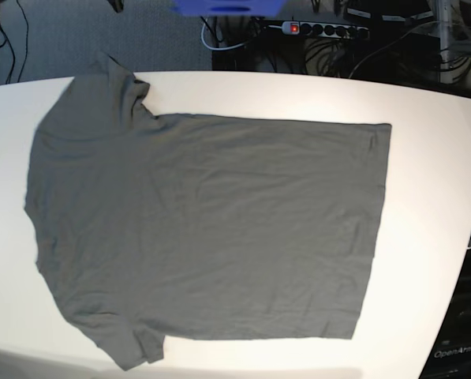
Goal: Fold the T-shirt properly
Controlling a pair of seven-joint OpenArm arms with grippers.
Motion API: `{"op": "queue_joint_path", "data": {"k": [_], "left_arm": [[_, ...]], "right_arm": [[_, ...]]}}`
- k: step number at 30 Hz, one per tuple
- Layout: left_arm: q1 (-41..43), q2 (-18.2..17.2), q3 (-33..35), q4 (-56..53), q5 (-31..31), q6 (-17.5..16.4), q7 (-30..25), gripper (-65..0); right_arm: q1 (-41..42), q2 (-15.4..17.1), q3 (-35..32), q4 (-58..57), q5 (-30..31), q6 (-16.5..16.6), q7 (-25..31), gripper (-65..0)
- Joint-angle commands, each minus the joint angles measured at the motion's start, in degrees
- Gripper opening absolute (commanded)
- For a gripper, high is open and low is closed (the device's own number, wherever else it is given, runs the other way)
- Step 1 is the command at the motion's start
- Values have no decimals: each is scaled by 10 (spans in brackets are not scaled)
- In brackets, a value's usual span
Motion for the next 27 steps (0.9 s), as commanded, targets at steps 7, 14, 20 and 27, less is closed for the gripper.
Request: {"op": "queue_joint_path", "data": {"k": [7, 14, 20, 27], "left_arm": [[37, -64, 0, 191, -107, 1, 200, -444], [30, -172, -7, 290, -244, 5, 324, -444], [7, -198, -107, 319, -347, 2, 416, -444], [-125, -193, -184, 304, -357, 0, 644, -444]], "right_arm": [[-10, 3, 0, 1, 3, 1, 12, -640], [-10, 3, 2, 1, 3, 1, 12, -640], [-9, 4, 3, 1, 3, 1, 12, -640], [-9, 4, 3, 1, 3, 1, 12, -640]]}}
